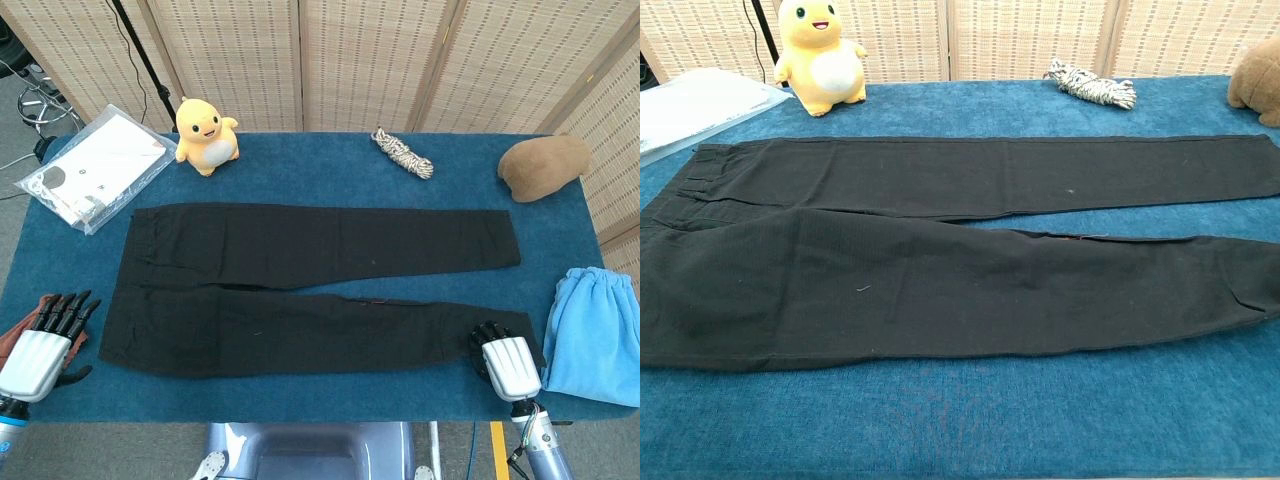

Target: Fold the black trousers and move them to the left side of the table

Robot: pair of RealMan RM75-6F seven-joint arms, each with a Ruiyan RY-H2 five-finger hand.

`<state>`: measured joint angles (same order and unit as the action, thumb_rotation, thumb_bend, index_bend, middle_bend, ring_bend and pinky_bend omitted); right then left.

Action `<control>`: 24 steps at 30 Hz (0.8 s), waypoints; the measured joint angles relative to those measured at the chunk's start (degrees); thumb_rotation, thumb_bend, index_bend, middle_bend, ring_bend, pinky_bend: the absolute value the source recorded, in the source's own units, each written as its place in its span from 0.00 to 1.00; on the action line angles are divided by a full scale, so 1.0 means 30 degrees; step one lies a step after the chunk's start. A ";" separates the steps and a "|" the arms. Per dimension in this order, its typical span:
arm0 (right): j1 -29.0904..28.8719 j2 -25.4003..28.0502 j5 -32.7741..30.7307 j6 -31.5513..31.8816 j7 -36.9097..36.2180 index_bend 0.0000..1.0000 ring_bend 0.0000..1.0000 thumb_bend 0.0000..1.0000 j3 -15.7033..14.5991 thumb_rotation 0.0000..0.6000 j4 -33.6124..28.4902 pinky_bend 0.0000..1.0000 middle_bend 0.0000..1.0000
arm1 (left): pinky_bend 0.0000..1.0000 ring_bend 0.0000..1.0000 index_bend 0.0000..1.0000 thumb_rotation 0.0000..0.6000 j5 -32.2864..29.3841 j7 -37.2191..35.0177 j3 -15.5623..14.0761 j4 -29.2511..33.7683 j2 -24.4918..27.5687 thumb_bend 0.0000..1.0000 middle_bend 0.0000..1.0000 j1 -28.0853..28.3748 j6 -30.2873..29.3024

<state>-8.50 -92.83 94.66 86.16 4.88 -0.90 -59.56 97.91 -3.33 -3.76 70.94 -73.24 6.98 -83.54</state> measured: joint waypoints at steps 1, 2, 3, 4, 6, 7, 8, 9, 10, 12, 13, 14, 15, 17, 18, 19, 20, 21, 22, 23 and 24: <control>0.0000 0.0012 -0.0006 -0.0011 0.0011 0.54 0.36 0.46 -0.0009 1.00 -0.0036 0.53 0.44 | 0.02 0.00 0.00 1.00 0.0082 -0.0118 -0.0134 -0.0399 -0.0299 0.00 0.00 0.0000 0.0047; -0.0001 0.0028 -0.0012 -0.0026 0.0018 0.54 0.36 0.46 -0.0018 1.00 -0.0076 0.53 0.44 | 0.02 0.00 0.00 1.00 0.0140 -0.0230 -0.0261 -0.0767 -0.0559 0.00 0.00 0.0000 0.0123; -0.0002 0.0049 -0.0024 -0.0042 0.0029 0.54 0.36 0.46 -0.0026 1.00 -0.0119 0.53 0.44 | 0.03 0.00 0.00 1.00 0.0199 -0.0367 -0.0407 -0.1215 -0.0876 0.00 0.00 0.0004 0.0235; -0.0004 0.0060 -0.0042 -0.0057 0.0039 0.54 0.36 0.46 -0.0025 1.00 -0.0140 0.53 0.44 | 0.03 0.00 0.00 1.00 0.0235 -0.0455 -0.0500 -0.1531 -0.1089 0.00 0.00 0.0014 0.0330; -0.0008 0.0084 -0.0109 -0.0098 0.0054 0.54 0.36 0.46 -0.0005 1.00 -0.0208 0.53 0.44 | 0.04 0.00 0.00 1.00 0.0315 -0.0678 -0.0669 -0.2246 -0.1557 0.01 0.00 0.0061 0.0515; -0.0009 0.0096 -0.0129 -0.0114 0.0062 0.54 0.36 0.46 0.0002 1.00 -0.0240 0.53 0.44 | 0.04 0.00 0.00 1.00 0.0347 -0.0784 -0.0726 -0.2534 -0.1742 0.01 0.00 0.0090 0.0577; -0.0010 0.0107 -0.0142 -0.0119 0.0074 0.54 0.36 0.46 0.0008 1.00 -0.0262 0.53 0.44 | 0.05 0.00 0.00 1.00 0.0373 -0.0883 -0.0774 -0.2794 -0.1911 0.02 0.00 0.0123 0.0632; -0.0012 0.0118 -0.0153 -0.0115 0.0088 0.54 0.36 0.46 0.0016 1.00 -0.0285 0.53 0.44 | 0.05 0.00 0.00 1.00 0.0394 -0.0998 -0.0823 -0.3094 -0.2104 0.02 0.00 0.0178 0.0712; -0.0013 0.0123 -0.0160 -0.0112 0.0092 0.54 0.36 0.46 0.0021 1.00 -0.0304 0.53 0.44 | 0.06 0.00 0.00 1.00 0.0397 -0.1072 -0.0842 -0.3282 -0.2219 0.02 0.00 0.0231 0.0777; -0.0014 0.0132 -0.0192 -0.0109 0.0105 0.54 0.36 0.46 0.0038 1.00 -0.0346 0.53 0.44 | 0.06 0.00 0.00 1.00 0.0367 -0.1232 -0.0848 -0.3653 -0.2414 0.03 0.00 0.0395 0.0964; -0.0015 0.0134 -0.0212 -0.0123 0.0111 0.54 0.36 0.46 0.0042 1.00 -0.0348 0.53 0.44 | 0.06 0.00 0.00 1.00 0.0345 -0.1277 -0.0845 -0.3784 -0.2484 0.03 0.00 0.0476 0.1089; -0.0016 0.0132 -0.0228 -0.0139 0.0113 0.54 0.36 0.46 0.0045 1.00 -0.0350 0.53 0.44 | 0.06 0.00 0.00 1.00 0.0325 -0.1312 -0.0847 -0.3919 -0.2556 0.03 0.00 0.0562 0.1221; -0.0020 0.0128 -0.0255 -0.0169 0.0109 0.54 0.36 0.46 0.0049 1.00 -0.0348 0.53 0.45 | 0.07 0.00 0.00 1.00 0.0307 -0.1352 -0.0858 -0.4098 -0.2660 0.04 0.00 0.0687 0.1412; -0.0029 0.0121 -0.0280 -0.0205 0.0111 0.54 0.36 0.46 0.0050 1.00 -0.0325 0.53 0.45 | 0.07 0.00 0.00 1.00 0.0275 -0.1379 -0.0865 -0.4371 -0.2862 0.05 0.00 0.0855 0.1622; -0.0033 0.0116 -0.0286 -0.0208 0.0113 0.54 0.36 0.46 0.0049 1.00 -0.0313 0.53 0.45 | 0.08 0.00 0.00 1.00 0.0257 -0.1367 -0.0857 -0.4551 -0.3013 0.05 0.00 0.0933 0.1674; -0.0035 0.0113 -0.0292 -0.0206 0.0106 0.54 0.36 0.46 0.0052 1.00 -0.0313 0.53 0.44 | 0.08 0.00 0.00 1.00 0.0251 -0.1359 -0.0848 -0.4690 -0.3129 0.06 0.00 0.0988 0.1695; -0.0036 0.0112 -0.0299 -0.0204 0.0097 0.54 0.36 0.46 0.0056 1.00 -0.0320 0.53 0.44 | 0.08 0.00 0.00 1.00 0.0242 -0.1362 -0.0839 -0.4836 -0.3251 0.06 0.00 0.1047 0.1730; -0.0039 0.0111 -0.0301 -0.0197 0.0085 0.54 0.36 0.46 0.0059 1.00 -0.0327 0.53 0.44 | 0.08 0.00 0.00 1.00 0.0232 -0.1387 -0.0835 -0.5033 -0.3414 0.06 0.00 0.1136 0.1798; -0.0041 0.0116 -0.0299 -0.0183 0.0074 0.54 0.36 0.46 0.0061 1.00 -0.0336 0.53 0.44 | 0.09 0.00 0.00 1.00 0.0231 -0.1420 -0.0837 -0.5173 -0.3524 0.06 0.00 0.1210 0.1854; -0.0042 0.0121 -0.0297 -0.0169 0.0070 0.54 0.36 0.46 0.0064 1.00 -0.0347 0.53 0.45 | 0.09 0.00 0.00 1.00 0.0238 -0.1464 -0.0840 -0.5301 -0.3627 0.06 0.00 0.1284 0.1888; -0.0042 0.0128 -0.0307 -0.0160 0.0066 0.54 0.36 0.46 0.0072 1.00 -0.0359 0.53 0.44 | 0.10 0.00 0.00 1.00 0.0252 -0.1530 -0.0834 -0.5450 -0.3762 0.06 0.00 0.1369 0.1883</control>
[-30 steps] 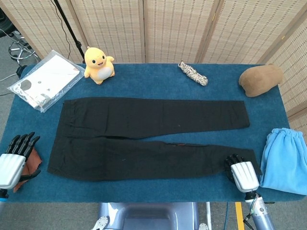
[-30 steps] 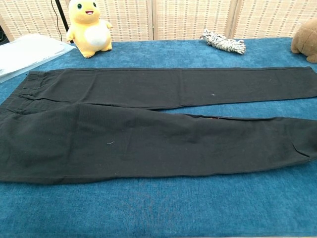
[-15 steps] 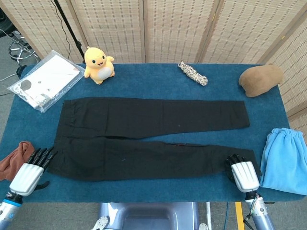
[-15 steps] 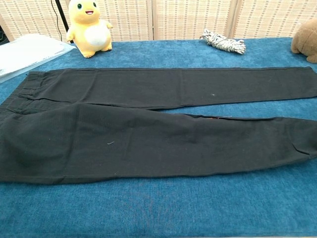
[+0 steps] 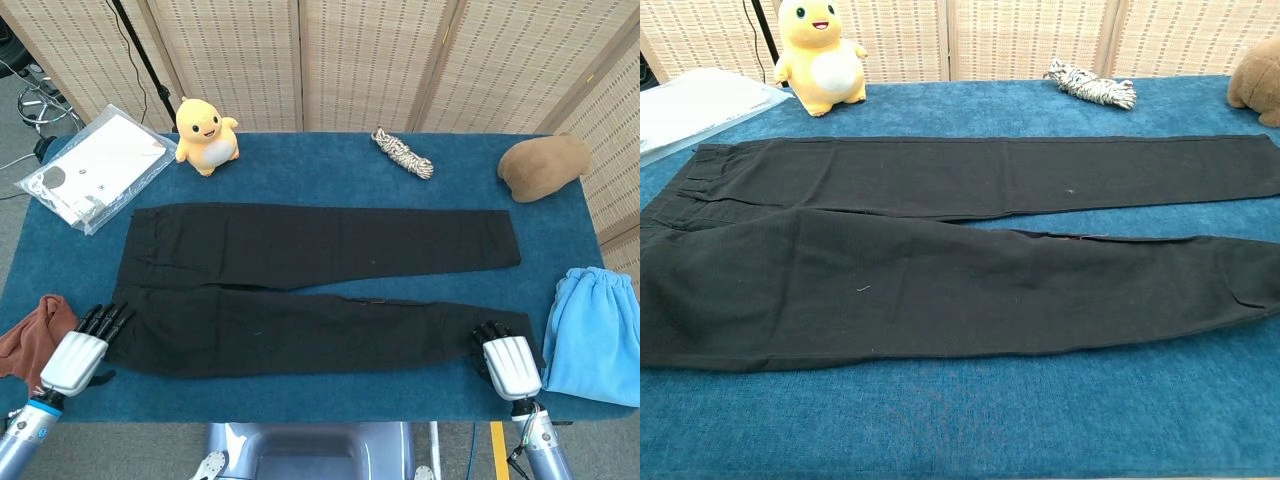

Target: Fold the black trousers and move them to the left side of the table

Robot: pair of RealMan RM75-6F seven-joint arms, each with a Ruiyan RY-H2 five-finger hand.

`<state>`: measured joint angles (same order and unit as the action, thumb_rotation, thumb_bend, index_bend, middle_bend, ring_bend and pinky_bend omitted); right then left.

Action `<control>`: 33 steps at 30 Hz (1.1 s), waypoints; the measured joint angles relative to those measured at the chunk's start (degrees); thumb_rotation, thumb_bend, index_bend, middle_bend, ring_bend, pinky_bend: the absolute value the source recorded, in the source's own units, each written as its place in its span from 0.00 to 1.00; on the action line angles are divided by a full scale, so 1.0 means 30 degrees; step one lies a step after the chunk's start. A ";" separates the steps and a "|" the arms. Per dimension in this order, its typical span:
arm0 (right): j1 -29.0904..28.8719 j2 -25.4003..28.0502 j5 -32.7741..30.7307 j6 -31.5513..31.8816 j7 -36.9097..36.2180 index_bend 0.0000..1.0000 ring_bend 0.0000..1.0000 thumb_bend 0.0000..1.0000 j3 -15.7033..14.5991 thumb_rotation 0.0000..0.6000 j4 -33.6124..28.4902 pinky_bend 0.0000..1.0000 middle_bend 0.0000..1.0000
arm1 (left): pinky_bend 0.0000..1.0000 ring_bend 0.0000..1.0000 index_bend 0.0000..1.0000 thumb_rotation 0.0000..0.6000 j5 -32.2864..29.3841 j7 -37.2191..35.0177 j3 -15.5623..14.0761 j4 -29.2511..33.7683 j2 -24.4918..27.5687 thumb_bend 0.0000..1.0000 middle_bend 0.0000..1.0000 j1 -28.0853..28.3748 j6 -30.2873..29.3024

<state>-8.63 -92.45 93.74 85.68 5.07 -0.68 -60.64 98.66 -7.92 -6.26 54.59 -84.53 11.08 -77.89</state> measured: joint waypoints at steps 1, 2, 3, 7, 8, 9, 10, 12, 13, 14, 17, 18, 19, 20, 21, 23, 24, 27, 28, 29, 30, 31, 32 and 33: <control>0.0000 0.0006 -0.0012 0.0003 -0.0002 0.54 0.36 0.46 0.0007 1.00 -0.0012 0.53 0.44 | 0.10 0.00 0.01 1.00 0.0008 -0.0041 0.0016 -0.0128 -0.0113 0.07 0.01 0.0057 -0.0056; -0.0002 0.0012 -0.0023 0.0003 -0.0002 0.54 0.36 0.46 0.0015 1.00 -0.0020 0.53 0.45 | 0.11 0.00 0.02 1.00 0.0010 -0.0049 0.0024 -0.0187 -0.0164 0.07 0.01 0.0079 -0.0091; -0.0007 0.0021 -0.0040 -0.0003 -0.0005 0.54 0.36 0.46 0.0028 1.00 -0.0034 0.53 0.44 | 0.12 0.00 0.02 1.00 0.0001 -0.0035 0.0039 -0.0296 -0.0254 0.07 0.02 0.0120 -0.0128; -0.0013 0.0050 -0.0063 -0.0005 -0.0035 0.54 0.36 0.46 0.0037 1.00 -0.0074 0.53 0.45 | 0.12 0.00 0.03 1.00 -0.0086 0.0201 0.0032 -0.0511 -0.0513 0.08 0.02 0.0260 -0.0010; -0.0015 0.0056 -0.0067 -0.0003 -0.0037 0.54 0.36 0.46 0.0039 1.00 -0.0077 0.53 0.45 | 0.12 0.00 0.05 1.00 -0.0102 0.0223 0.0019 -0.0532 -0.0554 0.10 0.03 0.0288 0.0010; -0.0019 0.0067 -0.0075 0.0005 -0.0039 0.54 0.36 0.46 0.0051 1.00 -0.0084 0.53 0.44 | 0.13 0.01 0.07 1.00 -0.0108 0.0252 0.0013 -0.0555 -0.0598 0.14 0.05 0.0316 -0.0009; -0.0022 0.0070 -0.0081 0.0003 -0.0041 0.54 0.36 0.46 0.0055 1.00 -0.0091 0.53 0.44 | 0.14 0.02 0.09 1.00 -0.0113 0.0270 0.0007 -0.0578 -0.0621 0.17 0.06 0.0333 -0.0028; -0.0026 0.0081 -0.0100 -0.0001 -0.0061 0.54 0.36 0.46 0.0066 1.00 -0.0123 0.53 0.44 | 0.16 0.06 0.15 1.00 -0.0124 0.0336 0.0002 -0.0618 -0.0662 0.25 0.10 0.0352 -0.0055; -0.0030 0.0085 -0.0101 -0.0005 -0.0064 0.54 0.36 0.46 0.0065 1.00 -0.0131 0.53 0.44 | 0.16 0.07 0.16 1.00 -0.0152 0.0403 0.0009 -0.0651 -0.0703 0.27 0.11 0.0362 -0.0064; -0.0032 0.0089 -0.0100 -0.0007 -0.0066 0.54 0.36 0.46 0.0063 1.00 -0.0136 0.53 0.44 | 0.17 0.09 0.19 1.00 -0.0175 0.0463 0.0017 -0.0675 -0.0732 0.30 0.13 0.0371 -0.0070; -0.0032 0.0097 -0.0084 0.0008 -0.0075 0.54 0.36 0.46 0.0046 1.00 -0.0159 0.53 0.44 | 0.18 0.11 0.23 1.00 -0.0262 0.0595 0.0034 -0.0702 -0.0838 0.32 0.16 0.0430 -0.0053; -0.0034 0.0101 -0.0081 0.0018 -0.0087 0.54 0.36 0.46 0.0047 1.00 -0.0170 0.53 0.44 | 0.19 0.12 0.25 1.00 -0.0269 0.0631 0.0033 -0.0708 -0.0868 0.32 0.18 0.0444 -0.0075; -0.0038 0.0104 -0.0079 0.0023 -0.0089 0.54 0.36 0.46 0.0049 1.00 -0.0179 0.53 0.44 | 0.19 0.13 0.26 1.00 -0.0265 0.0642 0.0027 -0.0721 -0.0891 0.32 0.18 0.0455 -0.0111; -0.0040 0.0107 -0.0080 0.0025 -0.0093 0.54 0.36 0.46 0.0051 1.00 -0.0186 0.53 0.44 | 0.20 0.14 0.27 1.00 -0.0254 0.0641 0.0014 -0.0737 -0.0915 0.32 0.20 0.0466 -0.0152; -0.0040 0.0114 -0.0090 0.0020 -0.0112 0.54 0.36 0.46 0.0052 1.00 -0.0202 0.53 0.44 | 0.21 0.16 0.29 1.00 -0.0237 0.0628 -0.0003 -0.0761 -0.0947 0.32 0.21 0.0477 -0.0209; -0.0040 0.0125 -0.0120 0.0013 -0.0129 0.54 0.36 0.46 0.0070 1.00 -0.0227 0.53 0.44 | 0.22 0.18 0.31 1.00 -0.0212 0.0556 -0.0016 -0.0817 -0.0999 0.32 0.23 0.0480 -0.0333; -0.0042 0.0137 -0.0135 0.0013 -0.0141 0.54 0.36 0.46 0.0084 1.00 -0.0248 0.53 0.44 | 0.23 0.19 0.33 1.00 -0.0186 0.0491 -0.0025 -0.0900 -0.1052 0.32 0.24 0.0475 -0.0455; -0.0045 0.0163 -0.0152 0.0022 -0.0171 0.54 0.36 0.46 0.0098 1.00 -0.0291 0.53 0.44 | 0.29 0.22 0.35 1.00 -0.0146 0.0436 -0.0053 -0.1224 -0.1221 0.32 0.26 0.0426 -0.0736; -0.0045 0.0168 -0.0156 0.0021 -0.0178 0.54 0.36 0.46 0.0100 1.00 -0.0305 0.53 0.44 | 0.31 0.23 0.36 1.00 -0.0140 0.0436 -0.0070 -0.1312 -0.1267 0.32 0.27 0.0412 -0.0763; -0.0046 0.0174 -0.0163 0.0019 -0.0183 0.54 0.36 0.46 0.0104 1.00 -0.0319 0.53 0.44 | 0.32 0.23 0.36 1.00 -0.0138 0.0435 -0.0092 -0.1386 -0.1307 0.31 0.27 0.0401 -0.0774; -0.0048 0.0181 -0.0171 0.0014 -0.0179 0.54 0.36 0.46 0.0107 1.00 -0.0332 0.53 0.44 | 0.33 0.24 0.37 1.00 -0.0146 0.0432 -0.0123 -0.1458 -0.1344 0.32 0.28 0.0398 -0.0752; -0.0047 0.0186 -0.0178 0.0009 -0.0178 0.54 0.36 0.46 0.0107 1.00 -0.0340 0.53 0.45 | 0.33 0.24 0.38 1.00 -0.0161 0.0439 -0.0142 -0.1479 -0.1356 0.32 0.29 0.0401 -0.0705; -0.0046 0.0190 -0.0183 0.0006 -0.0176 0.54 0.36 0.46 0.0106 1.00 -0.0347 0.53 0.45 | 0.34 0.25 0.40 1.00 -0.0177 0.0459 -0.0165 -0.1489 -0.1361 0.32 0.30 0.0409 -0.0638; -0.0043 0.0192 -0.0190 0.0015 -0.0179 0.54 0.36 0.46 0.0112 1.00 -0.0359 0.53 0.45 | 0.35 0.26 0.42 1.00 -0.0187 0.0522 -0.0210 -0.1499 -0.1364 0.32 0.32 0.0425 -0.0518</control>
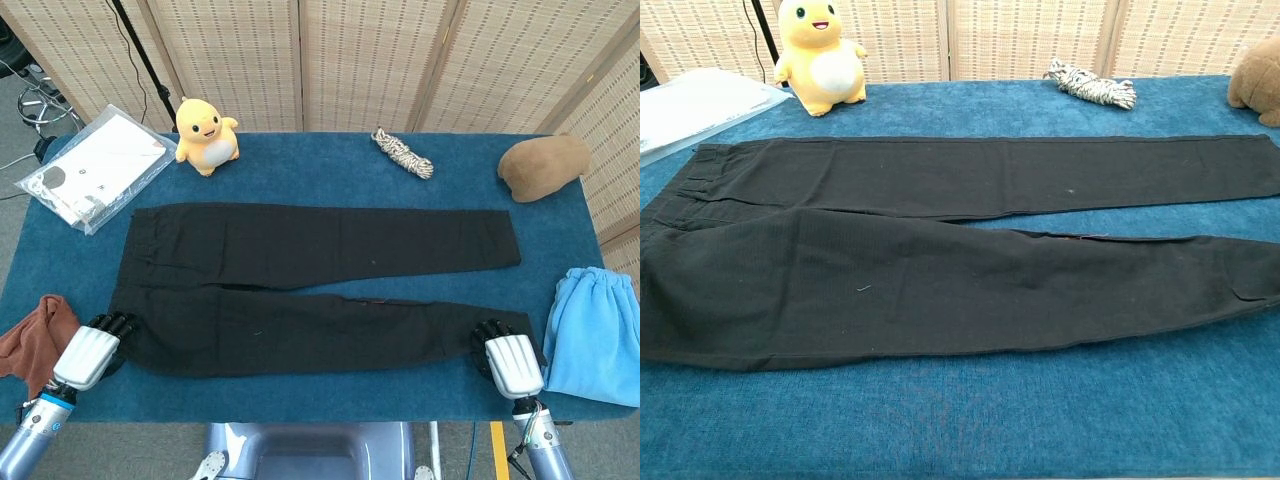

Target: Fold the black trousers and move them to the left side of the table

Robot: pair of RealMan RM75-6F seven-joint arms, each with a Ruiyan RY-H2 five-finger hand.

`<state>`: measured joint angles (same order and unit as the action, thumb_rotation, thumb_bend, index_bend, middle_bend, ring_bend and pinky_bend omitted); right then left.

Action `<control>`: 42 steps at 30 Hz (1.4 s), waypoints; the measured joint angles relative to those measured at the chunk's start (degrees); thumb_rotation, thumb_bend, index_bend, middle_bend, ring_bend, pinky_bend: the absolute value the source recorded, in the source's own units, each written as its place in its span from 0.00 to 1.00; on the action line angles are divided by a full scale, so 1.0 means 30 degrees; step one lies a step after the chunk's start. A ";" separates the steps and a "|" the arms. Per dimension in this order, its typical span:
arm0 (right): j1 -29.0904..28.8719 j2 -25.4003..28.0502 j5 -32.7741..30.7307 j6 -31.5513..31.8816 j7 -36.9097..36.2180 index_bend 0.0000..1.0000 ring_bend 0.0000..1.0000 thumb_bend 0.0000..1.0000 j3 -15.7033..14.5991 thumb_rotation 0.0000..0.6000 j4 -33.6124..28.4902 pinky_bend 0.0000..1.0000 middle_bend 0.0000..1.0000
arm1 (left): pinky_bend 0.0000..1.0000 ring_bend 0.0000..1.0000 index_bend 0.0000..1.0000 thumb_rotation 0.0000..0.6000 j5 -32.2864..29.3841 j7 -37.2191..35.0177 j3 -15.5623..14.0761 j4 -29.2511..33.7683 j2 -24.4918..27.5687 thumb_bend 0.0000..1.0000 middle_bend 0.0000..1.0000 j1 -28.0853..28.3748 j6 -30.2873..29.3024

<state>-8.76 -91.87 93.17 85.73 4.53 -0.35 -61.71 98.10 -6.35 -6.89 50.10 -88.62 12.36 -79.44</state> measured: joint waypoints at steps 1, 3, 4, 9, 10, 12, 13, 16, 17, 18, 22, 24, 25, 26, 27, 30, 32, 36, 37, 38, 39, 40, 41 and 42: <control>0.0002 0.0002 -0.0005 0.0003 -0.0004 0.54 0.36 0.46 0.0003 1.00 -0.0009 0.53 0.45 | 0.36 0.27 0.44 1.00 -0.0010 0.0085 -0.0034 -0.0001 -0.0001 0.32 0.34 0.0011 0.0086; 0.0004 0.0008 -0.0016 0.0010 -0.0003 0.54 0.36 0.46 0.0011 1.00 -0.0024 0.53 0.44 | 0.39 0.30 0.48 1.00 -0.0057 0.0299 -0.0089 0.0005 -0.0023 0.32 0.38 0.0022 0.0203; 0.0004 0.0007 -0.0020 0.0008 -0.0008 0.54 0.36 0.46 0.0011 1.00 -0.0025 0.53 0.44 | 0.41 0.31 0.50 1.00 -0.0090 0.0325 -0.0094 0.0006 -0.0046 0.32 0.39 0.0021 0.0217; 0.0002 -0.0012 -0.0058 -0.0065 -0.0028 0.54 0.36 0.46 -0.0005 1.00 -0.0013 0.53 0.44 | 0.48 0.38 0.59 1.00 -0.0152 0.0234 -0.0125 -0.0181 -0.0187 0.33 0.50 0.0007 0.0170; 0.0001 -0.0014 -0.0067 -0.0079 -0.0035 0.54 0.36 0.46 -0.0006 1.00 -0.0013 0.53 0.44 | 0.48 0.38 0.59 1.00 -0.0178 0.0249 -0.0124 -0.0222 -0.0220 0.34 0.50 0.0008 0.0180; -0.0001 -0.0013 -0.0075 -0.0074 -0.0046 0.54 0.36 0.46 0.0001 1.00 -0.0020 0.53 0.44 | 0.49 0.40 0.61 1.00 -0.0263 0.0270 -0.0072 -0.0259 -0.0284 0.38 0.52 0.0027 0.0197; -0.0001 -0.0011 -0.0075 -0.0068 -0.0046 0.54 0.36 0.46 0.0005 1.00 -0.0023 0.53 0.44 | 0.50 0.40 0.62 1.00 -0.0294 0.0266 -0.0051 -0.0261 -0.0306 0.41 0.52 0.0045 0.0213; -0.0002 0.0003 -0.0101 -0.0065 -0.0050 0.54 0.36 0.46 0.0027 1.00 -0.0055 0.53 0.44 | 0.50 0.41 0.63 1.00 -0.0319 0.0219 -0.0023 -0.0172 -0.0299 0.49 0.53 0.0130 0.0249; -0.0001 0.0007 -0.0110 -0.0076 -0.0054 0.54 0.36 0.46 0.0027 1.00 -0.0061 0.53 0.44 | 0.50 0.41 0.63 1.00 -0.0325 0.0223 -0.0009 -0.0124 -0.0289 0.50 0.53 0.0158 0.0249; -0.0001 0.0009 -0.0120 -0.0095 -0.0058 0.54 0.36 0.46 0.0024 1.00 -0.0070 0.53 0.44 | 0.51 0.41 0.64 1.00 -0.0337 0.0252 0.0017 -0.0063 -0.0277 0.50 0.54 0.0187 0.0232; -0.0012 0.0006 -0.0127 -0.0129 -0.0075 0.54 0.36 0.46 0.0015 1.00 -0.0073 0.53 0.45 | 0.52 0.43 0.66 1.00 -0.0410 0.0234 0.0094 0.0192 -0.0221 0.50 0.56 0.0254 0.0200; -0.0018 0.0005 -0.0132 -0.0106 -0.0092 0.54 0.36 0.46 0.0040 1.00 -0.0080 0.53 0.45 | 0.52 0.43 0.66 1.00 -0.0496 0.0229 0.0178 0.0301 -0.0185 0.50 0.56 0.0284 0.0172; -0.0020 0.0009 -0.0159 -0.0104 -0.0110 0.54 0.36 0.46 0.0068 1.00 -0.0097 0.53 0.45 | 0.52 0.43 0.66 1.00 -0.0539 0.0214 0.0208 0.0365 -0.0157 0.50 0.56 0.0299 0.0178; -0.0023 0.0014 -0.0196 -0.0104 -0.0132 0.54 0.36 0.46 0.0102 1.00 -0.0129 0.53 0.45 | 0.52 0.43 0.66 1.00 -0.0578 0.0194 0.0231 0.0439 -0.0117 0.50 0.57 0.0316 0.0200; -0.0030 0.0024 -0.0267 -0.0103 -0.0177 0.54 0.36 0.46 0.0176 1.00 -0.0197 0.53 0.45 | 0.52 0.43 0.66 1.00 -0.0637 0.0161 0.0270 0.0556 -0.0044 0.50 0.57 0.0348 0.0241; -0.0078 0.0072 -0.0445 -0.0056 -0.0231 0.56 0.36 0.47 0.0447 1.00 -0.0354 0.53 0.45 | 0.52 0.43 0.67 1.00 -0.0793 0.0052 0.0390 0.0859 0.0144 0.50 0.57 0.0442 0.0356; -0.0136 0.0100 -0.0562 -0.0005 -0.0206 0.56 0.36 0.47 0.0664 1.00 -0.0408 0.53 0.46 | 0.52 0.43 0.67 1.00 -0.0932 -0.0259 0.0489 0.1154 0.0309 0.50 0.57 0.0540 0.0498; -0.0365 0.0248 -0.1152 -0.0320 -0.0451 0.57 0.36 0.47 0.1224 1.00 -0.0844 0.53 0.46 | 0.52 0.43 0.67 1.00 -0.1412 -0.1087 0.0839 0.2203 0.0933 0.50 0.57 0.0952 0.1182; -0.0444 0.0308 -0.1294 -0.0456 -0.0509 0.57 0.36 0.47 0.1351 1.00 -0.0970 0.53 0.46 | 0.52 0.43 0.67 1.00 -0.1555 -0.1157 0.0953 0.2474 0.1099 0.50 0.57 0.1065 0.1360; -0.0536 0.0377 -0.1428 -0.0601 -0.0539 0.57 0.36 0.47 0.1477 1.00 -0.1081 0.53 0.47 | 0.52 0.43 0.67 1.00 -0.1704 -0.1183 0.1082 0.2746 0.1263 0.50 0.57 0.1179 0.1523; -0.0670 0.0473 -0.1583 -0.0796 -0.0554 0.57 0.36 0.47 0.1635 1.00 -0.1209 0.53 0.47 | 0.52 0.43 0.67 1.00 -0.1901 -0.1164 0.1274 0.3097 0.1469 0.50 0.57 0.1334 0.1713; -0.0773 0.0540 -0.1694 -0.0944 -0.0556 0.57 0.36 0.47 0.1752 1.00 -0.1284 0.53 0.47 | 0.52 0.43 0.67 1.00 -0.2050 -0.1114 0.1430 0.3349 0.1610 0.50 0.57 0.1451 0.1840; -0.0870 0.0601 -0.1811 -0.1098 -0.0558 0.58 0.36 0.47 0.1867 1.00 -0.1350 0.53 0.47 | 0.52 0.43 0.67 1.00 -0.2204 -0.1052 0.1597 0.3592 0.1732 0.50 0.57 0.1569 0.1960; -0.1006 0.0679 -0.1978 -0.1317 -0.0562 0.58 0.36 0.47 0.1999 1.00 -0.1428 0.53 0.47 | 0.52 0.43 0.67 1.00 -0.2418 -0.0980 0.1825 0.3907 0.1876 0.50 0.57 0.1729 0.2126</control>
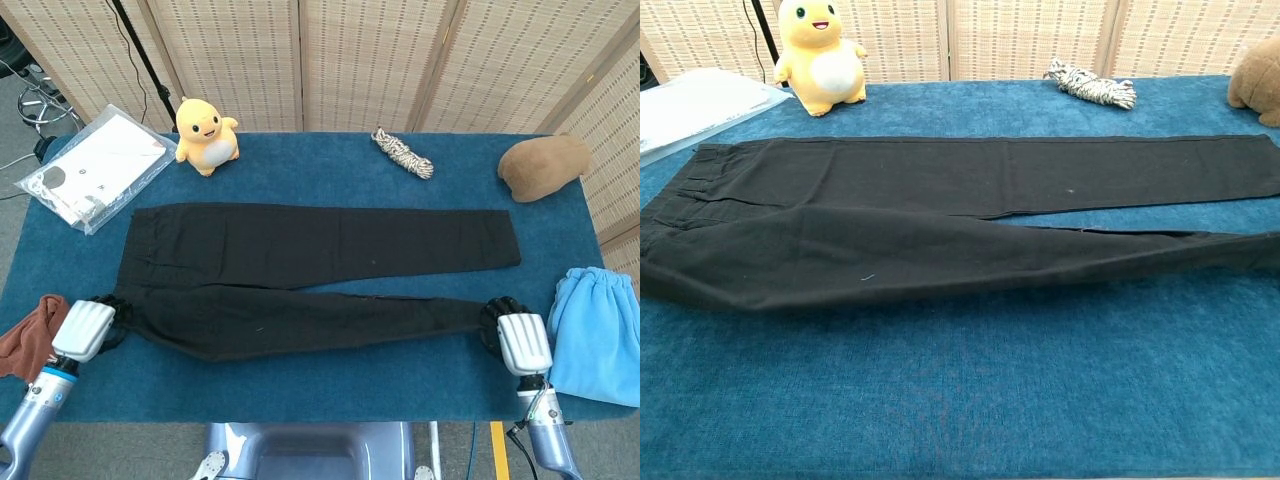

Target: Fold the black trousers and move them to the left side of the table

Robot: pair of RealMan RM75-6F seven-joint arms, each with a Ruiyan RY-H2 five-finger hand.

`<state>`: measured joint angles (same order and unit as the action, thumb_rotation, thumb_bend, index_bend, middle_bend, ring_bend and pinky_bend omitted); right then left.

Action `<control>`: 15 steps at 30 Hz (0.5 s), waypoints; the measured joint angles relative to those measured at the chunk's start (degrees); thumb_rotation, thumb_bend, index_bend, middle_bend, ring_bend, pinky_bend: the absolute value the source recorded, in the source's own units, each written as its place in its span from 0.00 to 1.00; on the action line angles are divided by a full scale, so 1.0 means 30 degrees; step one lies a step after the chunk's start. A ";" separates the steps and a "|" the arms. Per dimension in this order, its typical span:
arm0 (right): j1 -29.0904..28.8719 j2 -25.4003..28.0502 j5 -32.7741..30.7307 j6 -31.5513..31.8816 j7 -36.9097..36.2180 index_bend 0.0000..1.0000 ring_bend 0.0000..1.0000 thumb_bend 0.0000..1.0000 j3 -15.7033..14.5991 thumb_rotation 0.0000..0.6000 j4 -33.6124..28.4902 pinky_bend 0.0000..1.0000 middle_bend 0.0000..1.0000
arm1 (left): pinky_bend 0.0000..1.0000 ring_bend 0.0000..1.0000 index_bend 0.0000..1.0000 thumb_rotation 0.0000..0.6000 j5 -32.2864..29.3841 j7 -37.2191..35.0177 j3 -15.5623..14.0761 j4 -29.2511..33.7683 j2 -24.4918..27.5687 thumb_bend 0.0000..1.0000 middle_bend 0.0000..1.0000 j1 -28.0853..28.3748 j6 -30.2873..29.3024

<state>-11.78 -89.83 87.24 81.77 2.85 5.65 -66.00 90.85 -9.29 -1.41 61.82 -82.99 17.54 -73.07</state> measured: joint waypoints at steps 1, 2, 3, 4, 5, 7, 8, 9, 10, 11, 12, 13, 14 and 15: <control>-0.0120 0.0048 -0.0125 -0.0162 0.0006 0.58 0.36 0.47 0.0112 1.00 -0.0027 0.53 0.47 | 0.52 0.43 0.67 1.00 -0.0155 0.0031 0.0190 0.0208 0.0082 0.50 0.57 0.0138 0.0120; -0.0278 0.0087 -0.0225 -0.0339 0.0011 0.58 0.37 0.48 0.0252 1.00 -0.0013 0.53 0.47 | 0.52 0.43 0.67 1.00 -0.0325 0.0073 0.0408 0.0361 0.0150 0.50 0.57 0.0301 0.0250; -0.0536 0.0133 -0.0369 -0.0674 0.0022 0.59 0.37 0.48 0.0446 1.00 0.0040 0.53 0.48 | 0.52 0.43 0.67 1.00 -0.0590 0.0215 0.0672 0.0549 0.0254 0.50 0.57 0.0540 0.0527; -0.0765 0.0160 -0.0489 -0.0987 0.0038 0.59 0.37 0.48 0.0600 1.00 0.0110 0.53 0.48 | 0.52 0.43 0.67 1.00 -0.0822 0.0376 0.0857 0.0744 0.0345 0.50 0.57 0.0732 0.0837; -0.1021 0.0178 -0.0605 -0.1308 0.0068 0.59 0.37 0.48 0.0760 1.00 0.0216 0.53 0.48 | 0.52 0.43 0.67 1.00 -0.1086 0.0572 0.1061 0.1010 0.0446 0.50 0.57 0.0934 0.1204; -0.1634 0.0150 -0.0835 -0.1870 0.0207 0.59 0.37 0.48 0.1071 1.00 0.0700 0.53 0.48 | 0.52 0.43 0.67 1.00 -0.1809 0.1141 0.1602 0.1748 0.0710 0.51 0.57 0.1444 0.2073; -0.1879 0.0112 -0.0943 -0.2077 0.0257 0.59 0.37 0.49 0.1205 1.00 0.0972 0.53 0.48 | 0.52 0.43 0.67 1.00 -0.2130 0.1411 0.1849 0.2042 0.0822 0.51 0.57 0.1660 0.2368; -0.2210 0.0039 -0.1093 -0.2409 0.0289 0.59 0.37 0.49 0.1401 1.00 0.1375 0.53 0.48 | 0.53 0.43 0.67 1.00 -0.2503 0.1791 0.2141 0.2348 0.0949 0.51 0.57 0.1919 0.2685; -0.2472 -0.0030 -0.1206 -0.2681 0.0293 0.59 0.37 0.49 0.1549 1.00 0.1695 0.53 0.48 | 0.53 0.43 0.67 1.00 -0.2745 0.2090 0.2322 0.2503 0.1020 0.51 0.57 0.2089 0.2896; -0.2729 -0.0106 -0.1318 -0.2946 0.0288 0.59 0.37 0.49 0.1686 1.00 0.2016 0.53 0.49 | 0.53 0.43 0.67 1.00 -0.2984 0.2398 0.2470 0.2629 0.1081 0.51 0.57 0.2240 0.3112; -0.3052 -0.0215 -0.1468 -0.3301 0.0266 0.59 0.37 0.49 0.1854 1.00 0.2422 0.53 0.49 | 0.53 0.43 0.67 1.00 -0.3320 0.2811 0.2652 0.2793 0.1149 0.51 0.57 0.2441 0.3414; -0.3284 -0.0298 -0.1583 -0.3564 0.0242 0.59 0.37 0.49 0.1969 1.00 0.2706 0.53 0.49 | 0.53 0.43 0.67 1.00 -0.3590 0.3115 0.2789 0.2907 0.1188 0.51 0.57 0.2598 0.3653; -0.3497 -0.0375 -0.1695 -0.3809 0.0220 0.59 0.37 0.49 0.2073 1.00 0.2961 0.53 0.49 | 0.53 0.43 0.67 1.00 -0.3855 0.3395 0.2921 0.3006 0.1214 0.51 0.57 0.2758 0.3896; -0.3761 -0.0461 -0.1835 -0.4112 0.0189 0.59 0.37 0.49 0.2196 1.00 0.3258 0.53 0.49 | 0.53 0.43 0.67 1.00 -0.4188 0.3718 0.3090 0.3096 0.1229 0.51 0.57 0.2975 0.4216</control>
<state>-23.06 -91.22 81.73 69.44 3.42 12.24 -56.22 78.29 1.86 7.86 71.10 -79.31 26.47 -60.42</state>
